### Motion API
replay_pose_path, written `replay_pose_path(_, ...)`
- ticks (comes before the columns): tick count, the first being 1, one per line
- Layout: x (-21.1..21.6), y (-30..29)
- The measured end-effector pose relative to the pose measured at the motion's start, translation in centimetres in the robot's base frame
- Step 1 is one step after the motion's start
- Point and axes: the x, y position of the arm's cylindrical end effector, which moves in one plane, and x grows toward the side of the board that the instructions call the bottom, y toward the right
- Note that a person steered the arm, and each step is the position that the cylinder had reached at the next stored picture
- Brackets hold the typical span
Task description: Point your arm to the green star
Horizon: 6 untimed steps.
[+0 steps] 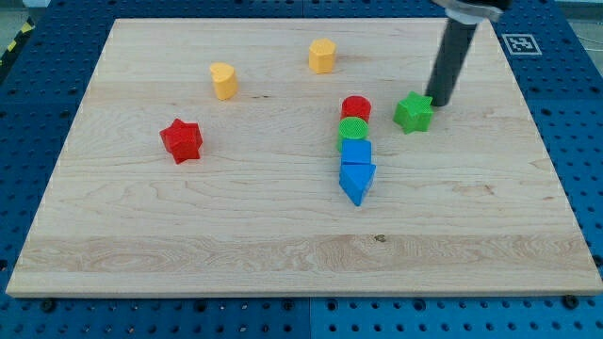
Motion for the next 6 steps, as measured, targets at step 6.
replay_pose_path(6,2.7,0.7)
